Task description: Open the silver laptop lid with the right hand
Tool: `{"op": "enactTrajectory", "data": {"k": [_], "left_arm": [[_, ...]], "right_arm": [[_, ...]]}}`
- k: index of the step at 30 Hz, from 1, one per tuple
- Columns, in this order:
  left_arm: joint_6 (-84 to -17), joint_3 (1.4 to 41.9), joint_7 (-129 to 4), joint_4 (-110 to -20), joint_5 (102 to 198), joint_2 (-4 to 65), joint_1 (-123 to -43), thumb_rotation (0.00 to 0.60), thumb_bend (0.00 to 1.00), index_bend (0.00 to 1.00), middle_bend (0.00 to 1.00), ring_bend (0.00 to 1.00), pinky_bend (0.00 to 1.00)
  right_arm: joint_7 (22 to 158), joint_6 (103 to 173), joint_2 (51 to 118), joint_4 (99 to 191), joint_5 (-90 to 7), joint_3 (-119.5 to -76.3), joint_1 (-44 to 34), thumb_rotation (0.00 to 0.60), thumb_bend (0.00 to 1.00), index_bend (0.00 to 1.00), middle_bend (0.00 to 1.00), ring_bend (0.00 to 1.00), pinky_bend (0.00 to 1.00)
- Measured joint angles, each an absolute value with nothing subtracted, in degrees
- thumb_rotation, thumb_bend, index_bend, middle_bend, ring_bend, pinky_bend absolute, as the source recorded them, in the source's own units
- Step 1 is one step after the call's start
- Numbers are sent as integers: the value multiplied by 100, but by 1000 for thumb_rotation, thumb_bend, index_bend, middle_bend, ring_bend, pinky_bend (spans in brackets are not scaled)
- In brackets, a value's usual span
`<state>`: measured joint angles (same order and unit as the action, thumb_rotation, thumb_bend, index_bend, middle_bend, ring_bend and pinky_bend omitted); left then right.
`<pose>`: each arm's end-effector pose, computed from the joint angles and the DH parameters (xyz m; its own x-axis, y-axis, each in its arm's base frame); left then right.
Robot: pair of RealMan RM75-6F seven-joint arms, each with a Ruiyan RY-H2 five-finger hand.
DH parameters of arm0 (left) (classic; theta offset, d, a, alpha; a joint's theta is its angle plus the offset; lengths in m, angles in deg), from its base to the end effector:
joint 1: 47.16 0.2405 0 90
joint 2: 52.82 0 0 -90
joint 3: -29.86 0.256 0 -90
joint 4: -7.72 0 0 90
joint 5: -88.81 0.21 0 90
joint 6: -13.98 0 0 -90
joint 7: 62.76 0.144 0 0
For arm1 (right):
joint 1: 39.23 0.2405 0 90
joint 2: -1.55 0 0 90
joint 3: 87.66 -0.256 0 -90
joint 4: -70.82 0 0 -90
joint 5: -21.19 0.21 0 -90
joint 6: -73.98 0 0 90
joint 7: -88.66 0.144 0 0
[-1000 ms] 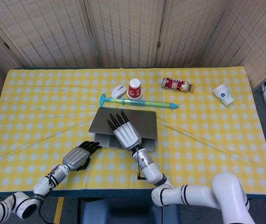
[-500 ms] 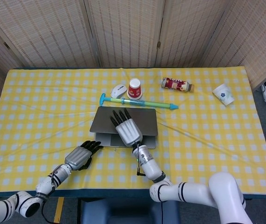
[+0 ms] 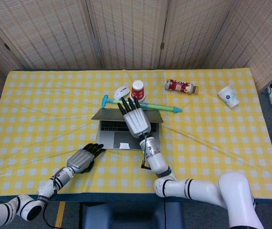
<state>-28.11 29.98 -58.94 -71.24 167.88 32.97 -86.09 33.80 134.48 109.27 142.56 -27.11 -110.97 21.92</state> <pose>-0.2180 0.2971 -0.0418 0.5461 0.5115 0.6634 0.8212 -0.4832 -0.3035 -0.0088 -0.3915 -0.0635 0.6549 0.0323 0.7551 -0.6940 -0.3698 0.6177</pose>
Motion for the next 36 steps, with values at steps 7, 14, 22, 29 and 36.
{"op": "enactTrajectory", "data": {"k": [7, 14, 22, 29, 36], "left_arm": [[-2818, 3029, -5863, -7133, 16739, 3281, -8620, 600, 874, 37, 104, 0, 0], [-2838, 3055, -5807, -7161, 16693, 3269, -8626, 600, 874, 37, 104, 0, 0], [-2858, 3071, -5740, -7199, 16612, 3239, -8623, 600, 873, 36, 104, 0, 0], [-2864, 3085, -5687, -7230, 16549, 3211, -8622, 600, 873, 36, 104, 0, 0], [-2876, 3092, -5652, -7254, 16493, 3187, -8619, 600, 873, 36, 104, 0, 0]], "right_arm": [[3339, 13494, 10648, 14107, -2310, -11382, 2312, 564, 643, 0, 0, 0, 0], [3361, 13466, 10500, 13783, -1995, -11516, 2421, 566, 642, 0, 0, 0, 0], [3442, 13388, 10442, 13259, -1686, -11665, 2605, 568, 642, 0, 0, 0, 0], [3470, 13298, 10517, 12770, -1475, -11706, 2783, 566, 642, 0, 0, 0, 0], [3517, 13212, 10693, 12219, -1303, -11773, 2974, 594, 642, 0, 0, 0, 0]]}}
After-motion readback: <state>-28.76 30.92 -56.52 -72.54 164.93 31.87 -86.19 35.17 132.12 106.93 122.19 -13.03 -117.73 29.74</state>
